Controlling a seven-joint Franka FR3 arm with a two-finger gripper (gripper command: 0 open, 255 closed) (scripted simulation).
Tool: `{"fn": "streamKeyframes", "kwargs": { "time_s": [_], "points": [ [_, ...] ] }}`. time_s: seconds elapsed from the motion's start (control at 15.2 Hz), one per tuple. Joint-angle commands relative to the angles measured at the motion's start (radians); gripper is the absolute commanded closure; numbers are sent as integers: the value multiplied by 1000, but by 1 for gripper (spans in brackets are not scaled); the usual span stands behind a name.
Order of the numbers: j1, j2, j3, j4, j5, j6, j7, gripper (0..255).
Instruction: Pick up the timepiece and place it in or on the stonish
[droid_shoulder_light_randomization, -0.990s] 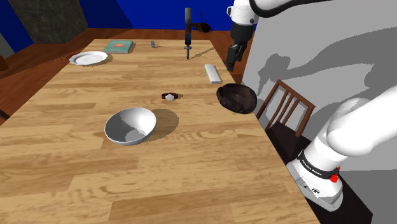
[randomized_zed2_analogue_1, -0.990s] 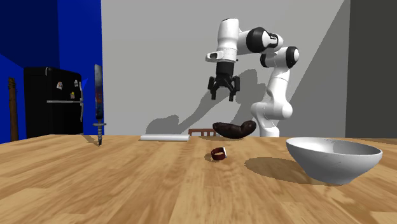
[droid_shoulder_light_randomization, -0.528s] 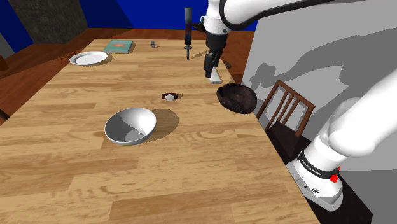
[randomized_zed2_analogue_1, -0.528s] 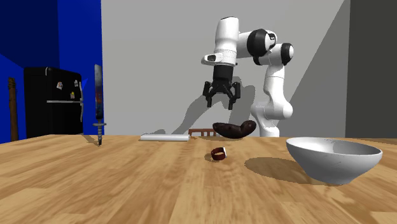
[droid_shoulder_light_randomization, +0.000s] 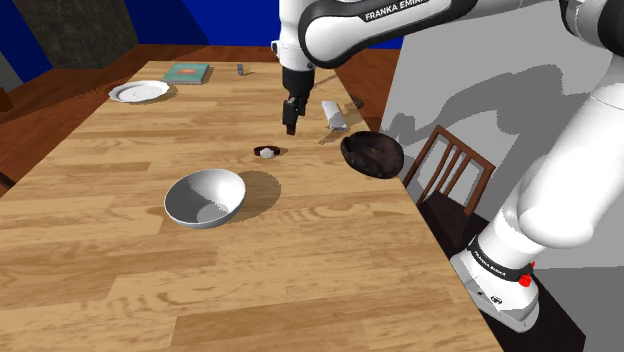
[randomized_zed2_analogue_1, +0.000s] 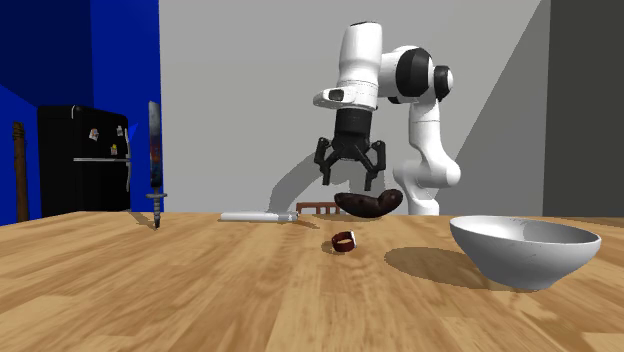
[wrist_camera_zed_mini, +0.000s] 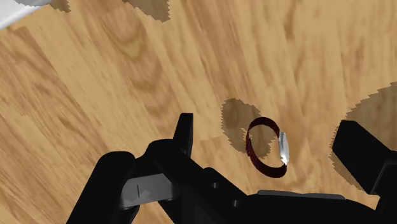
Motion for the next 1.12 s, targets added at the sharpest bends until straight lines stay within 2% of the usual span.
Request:
{"fn": "streamKeyframes", "kwargs": {
  "time_s": [0.0, 0.46, 1.06],
  "points": [
    [15, 67, 13, 65, -21, 3, -4, 0],
    [94, 297, 46, 295, -103, 3, -7, 0],
    [95, 337, 37, 250, -122, 85, 5, 0]
  ]
}}
